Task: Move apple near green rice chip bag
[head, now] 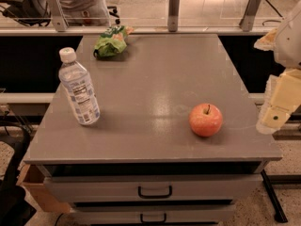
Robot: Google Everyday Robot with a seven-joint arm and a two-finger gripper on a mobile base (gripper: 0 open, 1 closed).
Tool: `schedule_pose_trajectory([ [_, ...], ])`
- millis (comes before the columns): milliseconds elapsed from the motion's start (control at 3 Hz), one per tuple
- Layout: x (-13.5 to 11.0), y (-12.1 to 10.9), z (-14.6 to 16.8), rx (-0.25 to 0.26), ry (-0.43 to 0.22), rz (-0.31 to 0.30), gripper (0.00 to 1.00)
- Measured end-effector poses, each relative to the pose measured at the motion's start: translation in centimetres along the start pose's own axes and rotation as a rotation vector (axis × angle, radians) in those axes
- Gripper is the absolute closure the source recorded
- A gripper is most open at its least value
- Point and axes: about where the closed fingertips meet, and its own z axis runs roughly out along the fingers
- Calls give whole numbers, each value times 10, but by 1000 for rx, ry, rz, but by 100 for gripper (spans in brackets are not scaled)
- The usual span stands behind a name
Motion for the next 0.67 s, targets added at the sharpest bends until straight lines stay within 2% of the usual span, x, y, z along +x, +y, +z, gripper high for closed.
schedule_pose_trajectory([
  [667, 0, -1, 0, 9, -18, 4, 0],
])
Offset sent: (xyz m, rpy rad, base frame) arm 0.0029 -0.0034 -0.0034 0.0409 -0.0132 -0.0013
